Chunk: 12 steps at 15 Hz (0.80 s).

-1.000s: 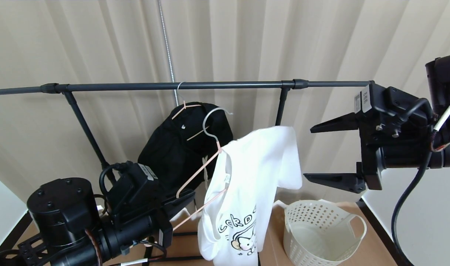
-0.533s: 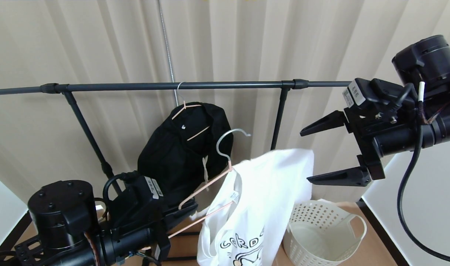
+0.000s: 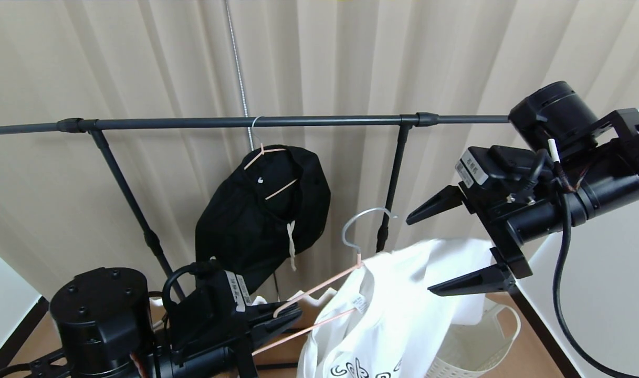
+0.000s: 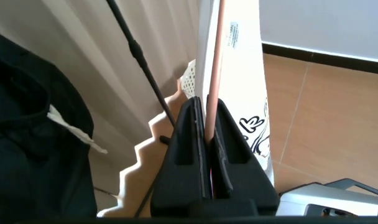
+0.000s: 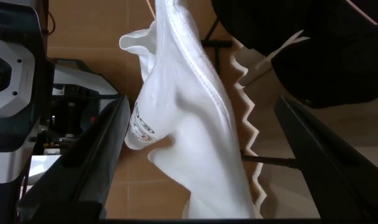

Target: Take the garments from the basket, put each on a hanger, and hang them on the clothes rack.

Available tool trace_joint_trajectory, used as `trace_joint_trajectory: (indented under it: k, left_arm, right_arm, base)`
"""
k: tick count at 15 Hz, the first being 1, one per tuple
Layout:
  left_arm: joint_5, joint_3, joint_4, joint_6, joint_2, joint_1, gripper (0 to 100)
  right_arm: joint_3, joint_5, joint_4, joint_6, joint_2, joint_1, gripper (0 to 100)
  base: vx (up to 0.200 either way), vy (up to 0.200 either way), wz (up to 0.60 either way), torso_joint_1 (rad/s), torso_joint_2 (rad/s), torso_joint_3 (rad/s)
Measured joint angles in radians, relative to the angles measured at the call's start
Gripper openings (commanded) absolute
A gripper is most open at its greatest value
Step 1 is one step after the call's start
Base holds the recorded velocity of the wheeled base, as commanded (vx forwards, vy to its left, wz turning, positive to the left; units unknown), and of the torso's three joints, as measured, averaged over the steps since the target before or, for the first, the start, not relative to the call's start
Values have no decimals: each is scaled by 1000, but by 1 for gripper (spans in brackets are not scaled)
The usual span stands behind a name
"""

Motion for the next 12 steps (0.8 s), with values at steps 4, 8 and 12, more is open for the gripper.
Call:
trace_joint_trajectory:
  k: [4, 8, 12]
  left_arm:
    - [3, 1, 1, 0, 0, -28, 0]
    - [5, 0, 2, 0, 0, -45, 0]
    - [7, 0, 2, 0, 0, -50, 0]
  right_arm:
    - [15, -4, 2, 2, 2, 7, 100]
    - [17, -17, 1, 13, 7, 31, 100]
    - [14, -50, 0, 14, 22, 47, 100]
  base:
    - [0, 0, 0, 0, 0, 0]
    - [0, 0, 0, 0, 0, 0]
    - [0, 0, 0, 0, 0, 0]
